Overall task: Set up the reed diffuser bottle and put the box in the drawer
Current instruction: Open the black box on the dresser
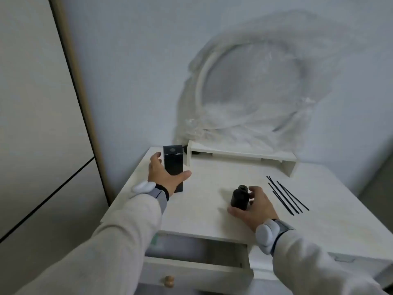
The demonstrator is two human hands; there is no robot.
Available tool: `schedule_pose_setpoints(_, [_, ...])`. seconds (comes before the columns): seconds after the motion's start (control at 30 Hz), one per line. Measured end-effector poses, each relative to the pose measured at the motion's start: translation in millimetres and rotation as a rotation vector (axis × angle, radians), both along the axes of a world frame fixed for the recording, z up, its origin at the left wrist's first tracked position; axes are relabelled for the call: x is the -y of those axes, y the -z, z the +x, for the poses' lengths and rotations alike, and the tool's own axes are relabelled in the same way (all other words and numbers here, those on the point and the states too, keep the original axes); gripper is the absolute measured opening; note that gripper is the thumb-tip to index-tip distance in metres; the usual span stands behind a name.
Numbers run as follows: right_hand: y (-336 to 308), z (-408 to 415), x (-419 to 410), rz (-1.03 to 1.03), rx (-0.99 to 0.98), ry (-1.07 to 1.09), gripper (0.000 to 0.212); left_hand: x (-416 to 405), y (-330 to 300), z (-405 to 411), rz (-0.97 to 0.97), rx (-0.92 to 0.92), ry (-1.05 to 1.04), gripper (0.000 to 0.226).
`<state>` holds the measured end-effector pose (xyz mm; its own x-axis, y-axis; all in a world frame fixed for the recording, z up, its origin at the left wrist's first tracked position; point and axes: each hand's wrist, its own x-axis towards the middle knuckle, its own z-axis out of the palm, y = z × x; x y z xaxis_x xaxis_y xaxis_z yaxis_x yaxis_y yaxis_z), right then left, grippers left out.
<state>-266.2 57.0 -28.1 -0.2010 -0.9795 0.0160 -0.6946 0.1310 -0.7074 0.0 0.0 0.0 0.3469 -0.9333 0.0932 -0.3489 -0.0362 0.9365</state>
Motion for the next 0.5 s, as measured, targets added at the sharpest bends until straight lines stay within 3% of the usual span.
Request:
schedule_pose_setpoints(0.13, [1.5,0.6,0.0,0.005,-0.012,-0.001,0.092,6.7,6.8,6.4,0.029,-0.043,0.029,0.093])
schedule_pose_setpoints(0.27, [-6.2,-0.6,-1.3,-0.112,-0.104,0.068,0.099,10.2,4.9,12.8,-0.01,0.136,0.016,0.053])
schedule_pose_setpoints(0.4, [-45.3,18.0,1.3,-0.461,-0.186,-0.001,0.072,-5.2,3.4,5.7,-0.012,0.166,0.096,0.042])
schedule_pose_setpoints(0.5, [-82.3,40.6,6.6,-0.493,-0.197,-0.121,0.054,-23.5,5.6,-12.0,-0.032,0.169,0.164,0.043])
